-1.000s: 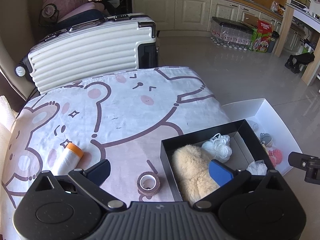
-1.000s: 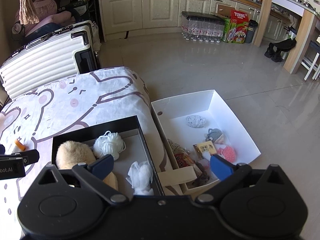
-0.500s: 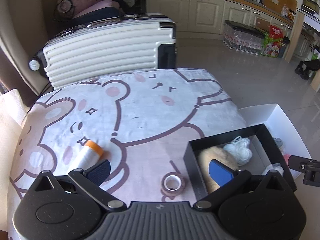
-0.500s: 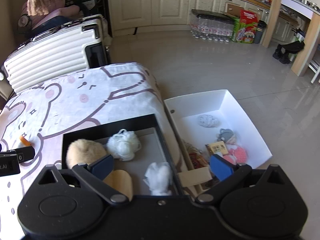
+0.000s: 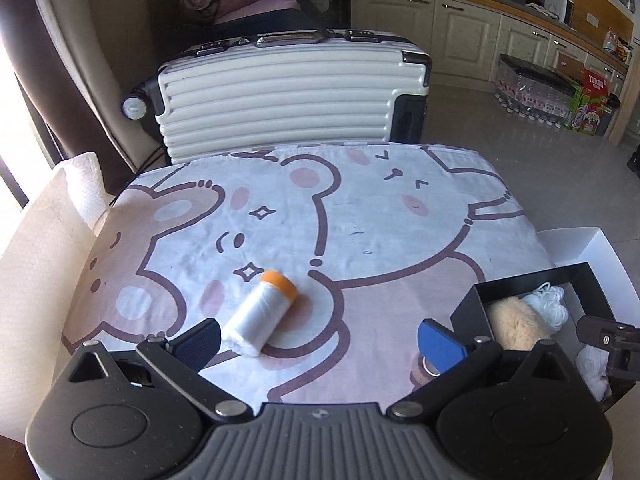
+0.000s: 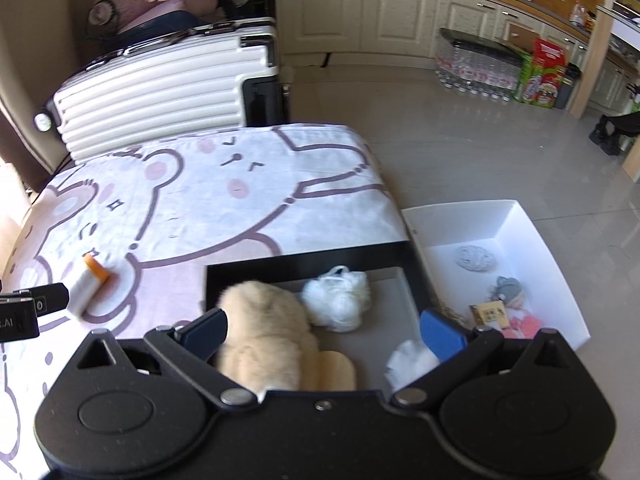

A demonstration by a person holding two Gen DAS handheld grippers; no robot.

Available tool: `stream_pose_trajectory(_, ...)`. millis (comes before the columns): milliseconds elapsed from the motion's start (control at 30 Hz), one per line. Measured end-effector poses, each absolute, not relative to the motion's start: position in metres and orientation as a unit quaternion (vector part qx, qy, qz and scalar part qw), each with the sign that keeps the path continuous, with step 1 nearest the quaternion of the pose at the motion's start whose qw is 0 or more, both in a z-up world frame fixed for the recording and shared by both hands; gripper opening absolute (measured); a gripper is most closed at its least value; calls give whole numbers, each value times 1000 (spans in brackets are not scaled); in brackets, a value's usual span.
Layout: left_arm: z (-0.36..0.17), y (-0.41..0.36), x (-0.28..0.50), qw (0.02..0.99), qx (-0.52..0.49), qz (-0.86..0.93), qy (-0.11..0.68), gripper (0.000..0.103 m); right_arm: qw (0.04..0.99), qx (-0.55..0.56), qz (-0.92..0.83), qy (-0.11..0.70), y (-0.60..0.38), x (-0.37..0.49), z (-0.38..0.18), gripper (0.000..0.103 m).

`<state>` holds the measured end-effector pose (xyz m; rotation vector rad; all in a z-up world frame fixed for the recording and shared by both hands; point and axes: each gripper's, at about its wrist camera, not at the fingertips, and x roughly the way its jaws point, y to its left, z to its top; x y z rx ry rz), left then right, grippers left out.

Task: Organize objects
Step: 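Move both tools back over the bed toward the white bottle and tape roll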

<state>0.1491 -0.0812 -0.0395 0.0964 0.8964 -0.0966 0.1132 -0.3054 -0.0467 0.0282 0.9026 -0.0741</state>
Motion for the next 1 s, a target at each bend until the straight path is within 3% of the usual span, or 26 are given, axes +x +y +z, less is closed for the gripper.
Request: stream_pose_trajectory(1000,-36,2,147,905,16,8,425,103,912,5,34,409,-218,127,-41,103)
